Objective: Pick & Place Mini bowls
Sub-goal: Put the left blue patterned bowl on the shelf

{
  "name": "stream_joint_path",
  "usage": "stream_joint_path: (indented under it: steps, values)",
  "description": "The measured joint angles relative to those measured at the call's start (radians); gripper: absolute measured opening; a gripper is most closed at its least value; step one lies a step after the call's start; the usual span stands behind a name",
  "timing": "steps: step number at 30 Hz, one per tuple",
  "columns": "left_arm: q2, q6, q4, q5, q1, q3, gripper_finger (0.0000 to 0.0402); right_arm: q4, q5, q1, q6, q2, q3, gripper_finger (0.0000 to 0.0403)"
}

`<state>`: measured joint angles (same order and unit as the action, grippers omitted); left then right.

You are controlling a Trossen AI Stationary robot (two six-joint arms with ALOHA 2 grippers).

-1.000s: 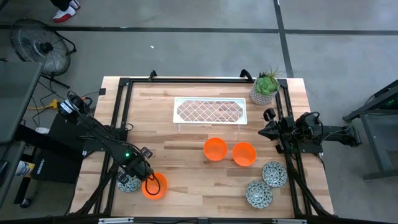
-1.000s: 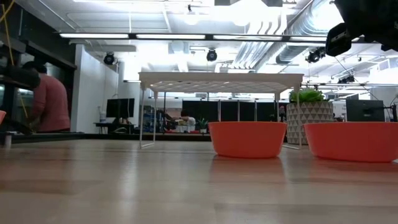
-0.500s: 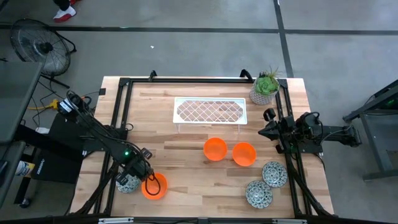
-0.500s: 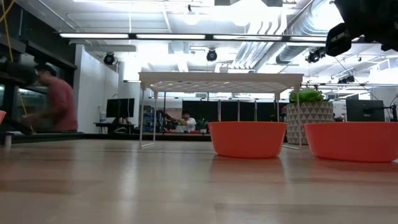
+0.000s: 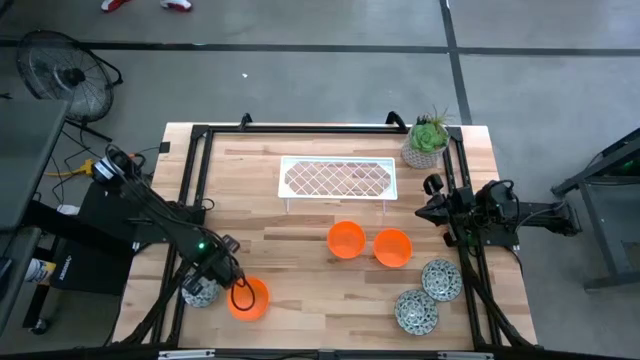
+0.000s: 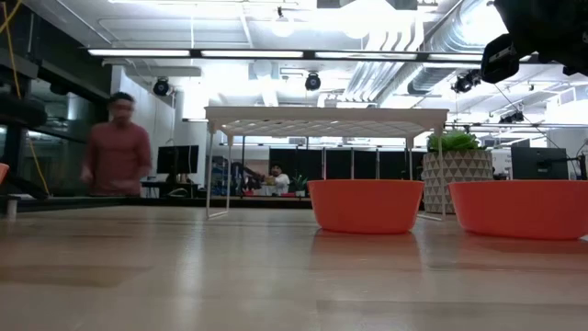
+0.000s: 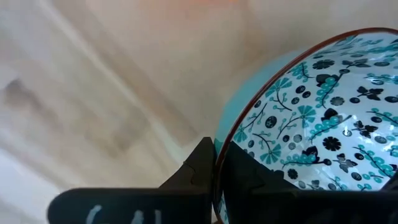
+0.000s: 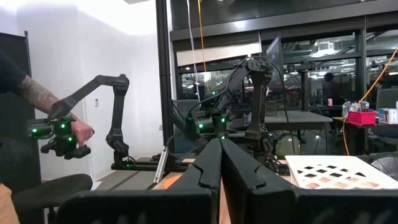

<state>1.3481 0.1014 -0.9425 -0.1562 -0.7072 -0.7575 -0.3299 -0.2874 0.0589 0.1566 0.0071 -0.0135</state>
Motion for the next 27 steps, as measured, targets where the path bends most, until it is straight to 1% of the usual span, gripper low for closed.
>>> stream_joint_path:
  steps: [5, 8, 13, 19, 23, 27]
  values:
    - [-0.061, 0.051, -0.042, 0.010, 0.000, 0.002, 0.0005, 0.000, 0.000, 0.000, 0.000, 0.000, 0.000, 0.0000]
    - [-0.111, 0.105, -0.039, 0.038, 0.000, 0.001, 0.0005, 0.003, 0.000, 0.000, 0.000, 0.000, 0.000, 0.0000]
    - [-0.181, 0.253, -0.038, 0.103, 0.001, 0.000, 0.0005, 0.005, 0.000, 0.000, 0.000, 0.000, 0.000, 0.0000]
    - [-0.249, 0.444, -0.024, 0.152, 0.004, -0.001, 0.0005, 0.005, 0.000, 0.000, 0.000, 0.000, 0.000, 0.0000]
    - [-0.274, 0.531, 0.002, 0.159, 0.054, -0.001, 0.0005, 0.005, 0.000, 0.000, 0.000, 0.000, 0.000, 0.0000]
    - [-0.292, 0.550, 0.026, 0.182, 0.131, -0.020, 0.0004, 0.006, 0.000, 0.000, 0.000, 0.000, 0.000, 0.0000]
